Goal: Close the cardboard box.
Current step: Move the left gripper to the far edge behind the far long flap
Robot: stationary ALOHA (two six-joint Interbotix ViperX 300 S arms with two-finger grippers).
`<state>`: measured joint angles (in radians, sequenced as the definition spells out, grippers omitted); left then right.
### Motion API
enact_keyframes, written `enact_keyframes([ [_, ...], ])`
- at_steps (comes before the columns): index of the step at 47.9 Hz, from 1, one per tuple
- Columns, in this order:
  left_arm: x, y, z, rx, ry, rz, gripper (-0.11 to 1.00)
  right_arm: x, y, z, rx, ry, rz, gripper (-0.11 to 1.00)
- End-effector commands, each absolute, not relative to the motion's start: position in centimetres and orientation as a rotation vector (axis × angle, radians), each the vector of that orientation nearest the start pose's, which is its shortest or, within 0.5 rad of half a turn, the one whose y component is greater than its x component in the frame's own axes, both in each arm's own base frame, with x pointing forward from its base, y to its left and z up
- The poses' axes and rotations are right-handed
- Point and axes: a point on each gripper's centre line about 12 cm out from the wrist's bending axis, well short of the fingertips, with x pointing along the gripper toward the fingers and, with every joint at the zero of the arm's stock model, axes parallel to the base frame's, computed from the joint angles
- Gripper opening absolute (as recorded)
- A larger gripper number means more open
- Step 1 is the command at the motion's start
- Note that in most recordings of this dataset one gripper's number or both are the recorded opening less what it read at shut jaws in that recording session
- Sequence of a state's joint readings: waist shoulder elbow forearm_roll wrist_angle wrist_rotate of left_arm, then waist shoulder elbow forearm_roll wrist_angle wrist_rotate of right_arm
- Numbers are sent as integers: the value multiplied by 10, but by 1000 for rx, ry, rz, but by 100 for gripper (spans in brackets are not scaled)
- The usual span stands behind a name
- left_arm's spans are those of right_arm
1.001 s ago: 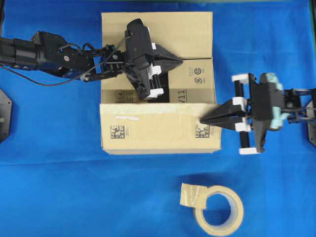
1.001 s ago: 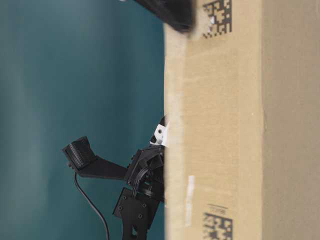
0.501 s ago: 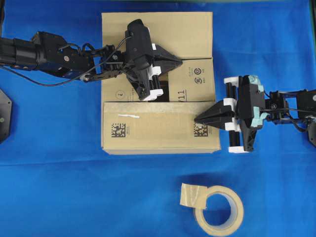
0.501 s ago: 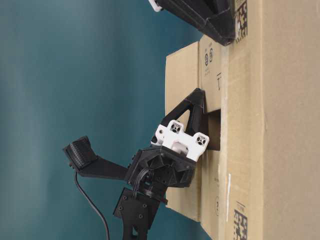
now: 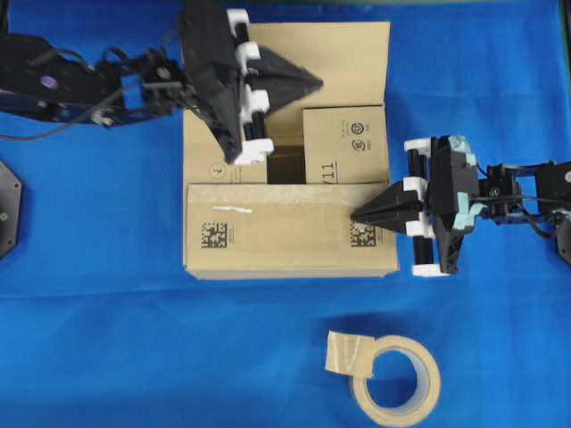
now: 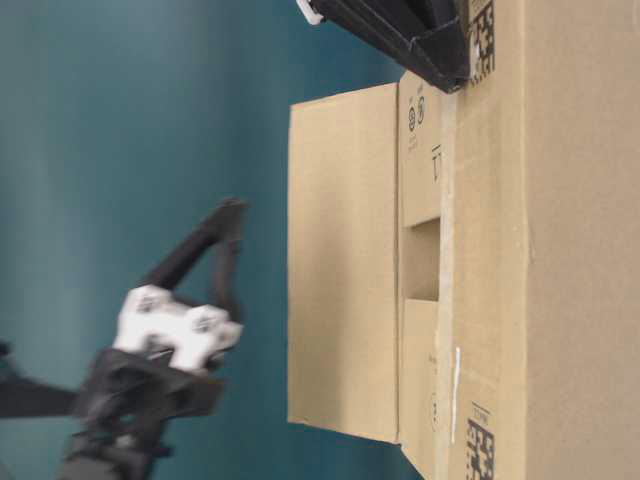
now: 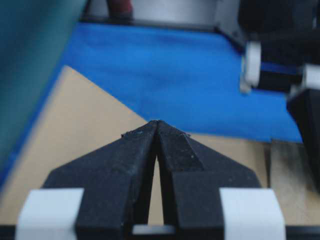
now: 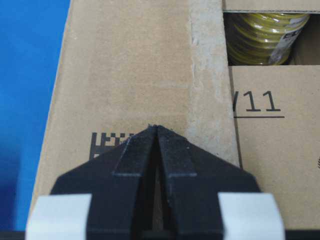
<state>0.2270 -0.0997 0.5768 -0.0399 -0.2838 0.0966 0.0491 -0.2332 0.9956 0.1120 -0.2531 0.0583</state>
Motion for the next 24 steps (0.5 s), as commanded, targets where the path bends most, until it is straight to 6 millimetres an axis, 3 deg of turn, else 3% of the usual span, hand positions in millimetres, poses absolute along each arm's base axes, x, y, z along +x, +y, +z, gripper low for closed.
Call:
enact_keyframes([
  [1, 392, 111, 306, 39, 155, 277, 0, 312, 12, 172, 147, 491, -21, 0],
  [11, 385, 162, 328, 17, 258, 389, 0, 312, 13, 173, 147, 480, -20, 0],
  [24, 391, 218, 310, 18, 497, 457, 0, 315, 12, 174, 146, 466, -22, 0],
])
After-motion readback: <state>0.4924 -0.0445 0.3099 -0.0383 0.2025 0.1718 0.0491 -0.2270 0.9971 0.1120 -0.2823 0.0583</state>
